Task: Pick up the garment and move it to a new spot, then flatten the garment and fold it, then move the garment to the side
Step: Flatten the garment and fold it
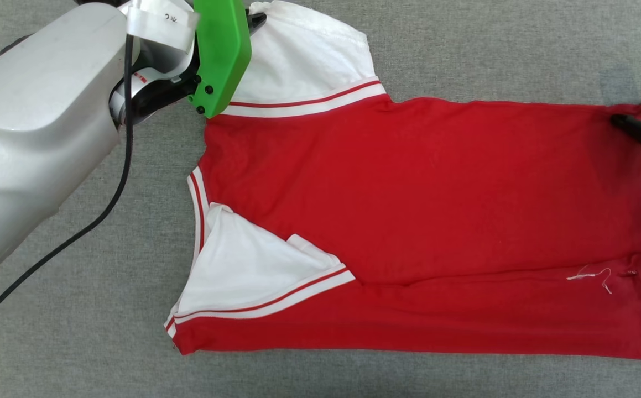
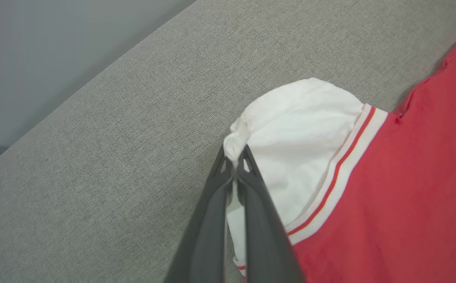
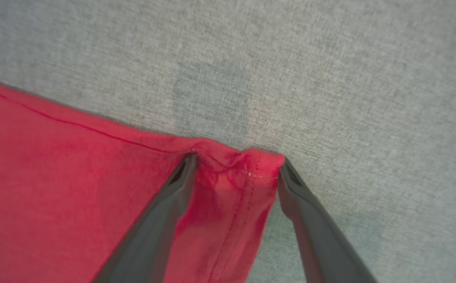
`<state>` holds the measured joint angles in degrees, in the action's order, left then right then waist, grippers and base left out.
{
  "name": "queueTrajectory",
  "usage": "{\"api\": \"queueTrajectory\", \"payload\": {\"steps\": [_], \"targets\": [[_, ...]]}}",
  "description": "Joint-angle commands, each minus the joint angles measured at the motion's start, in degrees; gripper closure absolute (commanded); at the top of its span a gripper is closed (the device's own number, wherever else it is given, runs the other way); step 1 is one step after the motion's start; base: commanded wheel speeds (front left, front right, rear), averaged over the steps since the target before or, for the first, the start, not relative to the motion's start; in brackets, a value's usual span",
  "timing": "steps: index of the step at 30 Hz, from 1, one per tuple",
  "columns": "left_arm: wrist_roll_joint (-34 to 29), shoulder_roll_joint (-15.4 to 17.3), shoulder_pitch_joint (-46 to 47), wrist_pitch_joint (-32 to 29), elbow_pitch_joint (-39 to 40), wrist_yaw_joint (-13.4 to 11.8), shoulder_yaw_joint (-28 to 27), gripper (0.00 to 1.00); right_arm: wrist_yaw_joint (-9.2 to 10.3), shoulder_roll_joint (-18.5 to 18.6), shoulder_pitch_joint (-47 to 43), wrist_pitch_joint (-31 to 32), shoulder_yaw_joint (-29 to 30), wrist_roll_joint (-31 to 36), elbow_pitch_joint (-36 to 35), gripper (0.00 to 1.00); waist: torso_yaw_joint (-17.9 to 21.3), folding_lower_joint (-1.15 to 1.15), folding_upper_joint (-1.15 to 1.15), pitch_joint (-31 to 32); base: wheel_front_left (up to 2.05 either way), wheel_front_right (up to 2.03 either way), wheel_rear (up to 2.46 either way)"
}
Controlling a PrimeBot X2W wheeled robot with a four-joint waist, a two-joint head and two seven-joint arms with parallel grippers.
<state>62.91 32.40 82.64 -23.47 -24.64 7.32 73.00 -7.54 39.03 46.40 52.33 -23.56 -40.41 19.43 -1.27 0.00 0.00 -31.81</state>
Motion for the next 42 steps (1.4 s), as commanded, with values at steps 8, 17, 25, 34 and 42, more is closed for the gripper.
{"api": "queueTrajectory", "payload": {"steps": [8,17,25,34,42], "targets": [[0.24,1.01,-2.9,2.25,-1.26,0.16,0.17,1.0,0.05,-1.1,-2.2,-11.4,-2.03,-3.25,2.85,1.0,1.31,0.0,0.0,5.41,0.0,0.0,0.0],[0.81,4.07,-11.49,6.56,1.55,-0.15,0.25,1.0,0.05,1.8,-10.29,-23.51,-4.14,-6.61,-2.39,1.0,0.77,0.0,0.0,14.72,0.0,0.0,0.0],[1.68,8.68,-22.93,9.24,9.72,-4.58,0.29,1.0,0.05,4.43,-21.3,-29.96,-2.51,-7.57,-7.19,1.0,-0.38,0.0,0.0,20.45,0.0,0.0,0.0],[2.94,12.11,-36.38,11.17,17.01,-9.84,0.33,1.0,0.05,3.62,-35.05,-32.41,2.21,-8.23,-11.41,1.0,-0.72,0.0,0.0,23.66,0.0,0.0,0.0],[3.58,13.08,-44.75,11.75,18.86,-11.75,0.34,1.0,0.05,0.36,-43.4,-31.86,5.9,-7.31,-13.9,1.0,-0.14,0.0,0.0,22.6,0.0,0.0,0.0]]}}
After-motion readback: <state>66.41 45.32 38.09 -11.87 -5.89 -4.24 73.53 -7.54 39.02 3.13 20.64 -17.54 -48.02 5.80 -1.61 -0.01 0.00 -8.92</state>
